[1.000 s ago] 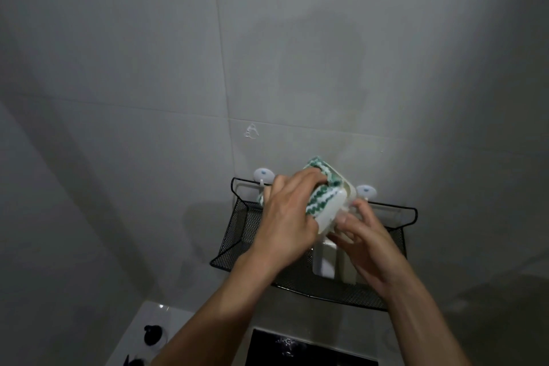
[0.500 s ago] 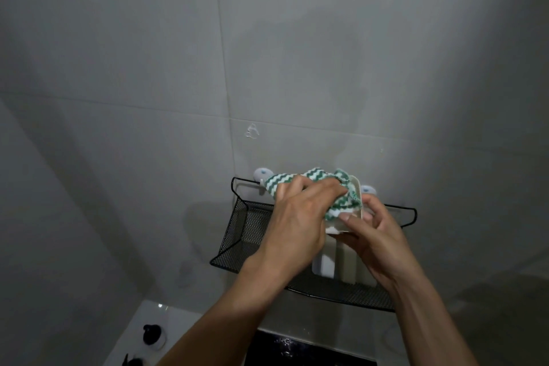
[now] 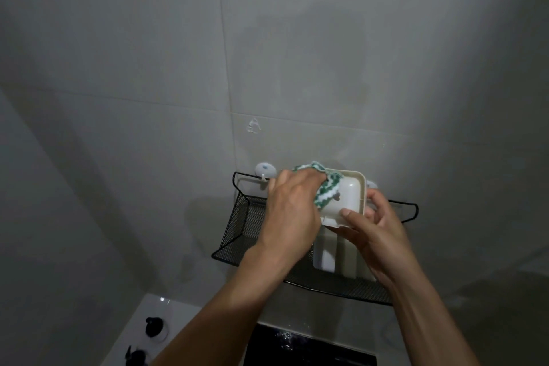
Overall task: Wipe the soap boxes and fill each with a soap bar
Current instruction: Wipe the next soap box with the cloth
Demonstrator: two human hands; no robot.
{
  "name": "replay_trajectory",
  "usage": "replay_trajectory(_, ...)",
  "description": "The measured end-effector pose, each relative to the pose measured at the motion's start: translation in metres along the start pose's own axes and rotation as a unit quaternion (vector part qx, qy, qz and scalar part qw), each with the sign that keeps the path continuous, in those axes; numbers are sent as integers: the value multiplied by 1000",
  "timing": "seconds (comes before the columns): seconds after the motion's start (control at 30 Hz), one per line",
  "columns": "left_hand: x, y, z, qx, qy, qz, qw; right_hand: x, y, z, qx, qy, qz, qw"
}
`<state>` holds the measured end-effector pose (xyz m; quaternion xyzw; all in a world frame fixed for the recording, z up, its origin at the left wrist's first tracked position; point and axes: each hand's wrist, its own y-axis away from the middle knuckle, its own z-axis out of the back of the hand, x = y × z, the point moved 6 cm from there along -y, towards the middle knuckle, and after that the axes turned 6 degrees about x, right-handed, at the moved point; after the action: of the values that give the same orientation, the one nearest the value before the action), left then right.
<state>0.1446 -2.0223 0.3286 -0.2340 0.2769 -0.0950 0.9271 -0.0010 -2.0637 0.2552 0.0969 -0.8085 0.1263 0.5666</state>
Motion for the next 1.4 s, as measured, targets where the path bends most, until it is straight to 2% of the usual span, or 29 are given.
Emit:
replay_trajectory(0.2,-5,1,-3,19,-13,-38,999,9,0,2,-15,-3,22,1000)
replay_trajectory(0.47,8,11,-14,32,81,37,996,12,-2,9,-70,16,44,996)
replay_trajectory(0.73,6,26,-37,87,55,50,993,14,-9,17,-73,10,22,997)
replay_trajectory(0.9,26,18,-17,33,78,70,994,-1,-5,24,-72,-10,-26,997)
replay_trajectory(0.97,35,13,-4,-13,90,90,992,-6,-2,24,-72,-19,-33,997)
replay_trajectory(1.03,38,7,8,-58,47,100,992,-8,-1,20,-63,-22,-28,997)
replay_trajectory(1.1,32,1,12,-83,-12,84,993,-8,-2,14,-45,-19,-22,999)
replay_trajectory(1.17,22,-1,7,-75,-30,58,995,-7,-4,6,-26,-7,-18,999)
replay_trajectory(1.4,-4,3,-14,-33,94,-22,995,-8,-7,-1,23,-37,-23,999)
